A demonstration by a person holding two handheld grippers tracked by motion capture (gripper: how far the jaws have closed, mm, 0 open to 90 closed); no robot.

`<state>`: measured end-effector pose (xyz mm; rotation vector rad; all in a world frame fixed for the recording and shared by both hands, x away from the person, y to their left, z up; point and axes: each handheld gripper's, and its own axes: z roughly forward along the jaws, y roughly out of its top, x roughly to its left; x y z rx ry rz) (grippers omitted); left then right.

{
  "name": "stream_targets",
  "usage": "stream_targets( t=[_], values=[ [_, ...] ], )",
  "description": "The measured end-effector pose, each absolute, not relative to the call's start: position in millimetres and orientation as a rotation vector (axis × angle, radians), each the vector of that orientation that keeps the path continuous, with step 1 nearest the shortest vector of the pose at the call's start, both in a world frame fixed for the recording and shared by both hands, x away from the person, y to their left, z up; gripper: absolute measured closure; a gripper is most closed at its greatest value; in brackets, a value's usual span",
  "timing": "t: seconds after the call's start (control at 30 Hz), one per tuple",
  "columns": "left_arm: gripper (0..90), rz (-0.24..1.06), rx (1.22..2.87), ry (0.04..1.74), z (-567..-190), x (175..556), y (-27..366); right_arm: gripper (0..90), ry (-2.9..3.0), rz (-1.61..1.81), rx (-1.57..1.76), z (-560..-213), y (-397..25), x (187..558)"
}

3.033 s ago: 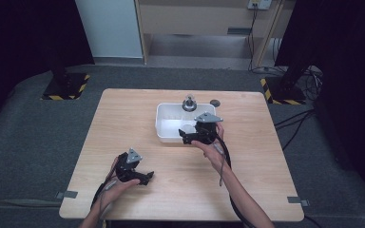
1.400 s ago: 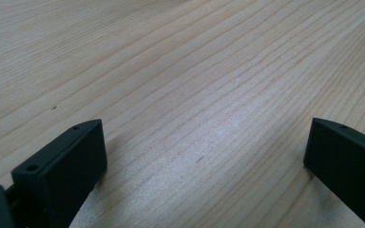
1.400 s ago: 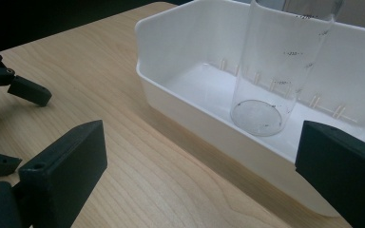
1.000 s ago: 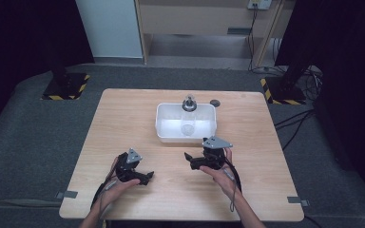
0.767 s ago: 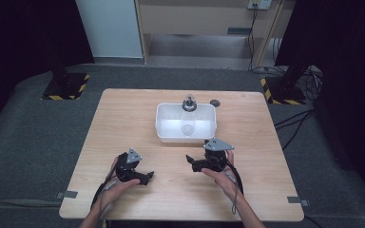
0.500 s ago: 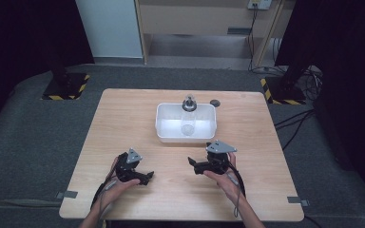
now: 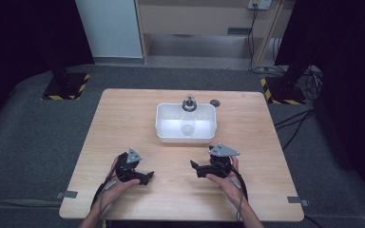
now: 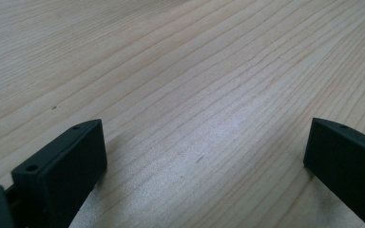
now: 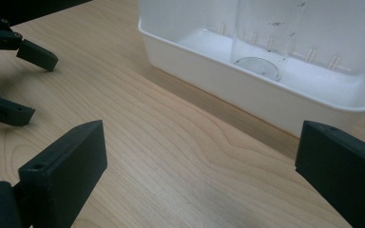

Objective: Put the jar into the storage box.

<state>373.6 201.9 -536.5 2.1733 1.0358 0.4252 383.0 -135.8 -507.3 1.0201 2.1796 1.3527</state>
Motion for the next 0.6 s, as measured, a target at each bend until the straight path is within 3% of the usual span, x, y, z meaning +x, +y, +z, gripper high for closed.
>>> stream_targets(
  t=[0.6],
  values=[
    [0.0, 0.425, 2.173, 1.036, -536.5, 373.6, 201.9, 3.3, 2.165, 1.351, 1.064, -513.3, -151.2, 373.2]
  ],
)
